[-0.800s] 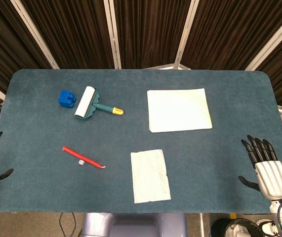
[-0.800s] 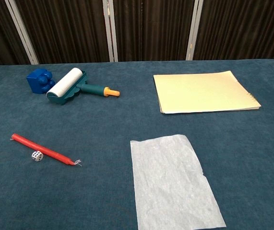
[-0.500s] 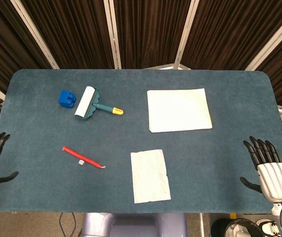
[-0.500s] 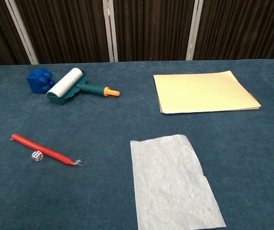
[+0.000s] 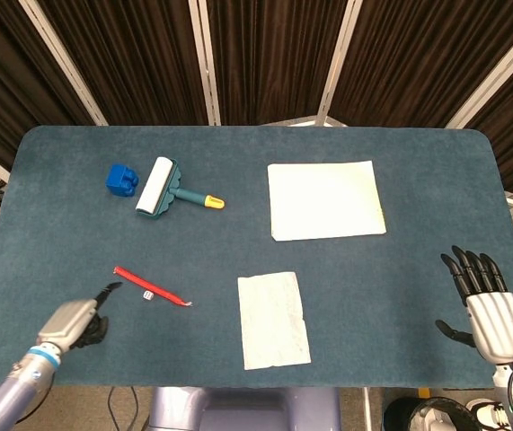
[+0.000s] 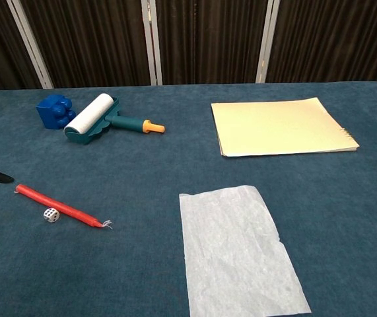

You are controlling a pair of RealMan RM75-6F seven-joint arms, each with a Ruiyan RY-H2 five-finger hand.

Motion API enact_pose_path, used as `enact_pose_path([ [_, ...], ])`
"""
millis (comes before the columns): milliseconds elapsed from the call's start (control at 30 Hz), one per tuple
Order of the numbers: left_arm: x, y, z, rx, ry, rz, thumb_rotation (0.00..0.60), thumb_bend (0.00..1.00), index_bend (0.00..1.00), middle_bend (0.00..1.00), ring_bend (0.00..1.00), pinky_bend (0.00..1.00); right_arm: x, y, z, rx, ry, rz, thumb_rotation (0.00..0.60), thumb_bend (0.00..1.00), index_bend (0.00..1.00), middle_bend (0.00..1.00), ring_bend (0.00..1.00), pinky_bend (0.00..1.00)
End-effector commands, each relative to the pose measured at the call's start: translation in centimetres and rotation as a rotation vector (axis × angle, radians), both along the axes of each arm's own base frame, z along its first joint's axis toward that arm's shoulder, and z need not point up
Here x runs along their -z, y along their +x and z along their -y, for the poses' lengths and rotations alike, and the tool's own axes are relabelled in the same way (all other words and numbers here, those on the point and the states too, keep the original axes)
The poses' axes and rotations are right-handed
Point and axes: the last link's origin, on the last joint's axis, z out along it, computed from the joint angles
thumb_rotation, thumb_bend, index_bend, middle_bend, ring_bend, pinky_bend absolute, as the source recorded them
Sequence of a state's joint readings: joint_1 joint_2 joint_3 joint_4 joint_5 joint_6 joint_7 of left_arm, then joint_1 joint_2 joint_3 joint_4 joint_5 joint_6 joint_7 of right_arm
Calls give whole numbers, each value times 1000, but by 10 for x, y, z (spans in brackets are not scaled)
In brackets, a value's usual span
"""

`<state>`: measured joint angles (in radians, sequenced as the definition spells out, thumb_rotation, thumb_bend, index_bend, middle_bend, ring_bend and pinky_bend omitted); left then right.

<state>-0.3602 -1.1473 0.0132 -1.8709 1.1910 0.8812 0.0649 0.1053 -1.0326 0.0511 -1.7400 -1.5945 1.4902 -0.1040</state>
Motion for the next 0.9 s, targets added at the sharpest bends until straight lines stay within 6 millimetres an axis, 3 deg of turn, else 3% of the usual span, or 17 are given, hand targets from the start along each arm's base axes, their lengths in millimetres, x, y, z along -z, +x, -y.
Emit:
enact_pose_path([
  [33,19,8,-5,0,-57,17,600,792,0,990,961,1000,-1,-2,2,8,-4,3,600,0,0,0,0,0],
  [267,31,10,-8,0,-81,8,600,791,0,989,960,1000,-2,-3,0,11,-2,3,600,0,0,0,0,0],
  [900,40,5,-7,-12,-108,-8,600,791,0,989,958,1000,0,-4,1,18,4,2,600,0,0,0,0,0],
])
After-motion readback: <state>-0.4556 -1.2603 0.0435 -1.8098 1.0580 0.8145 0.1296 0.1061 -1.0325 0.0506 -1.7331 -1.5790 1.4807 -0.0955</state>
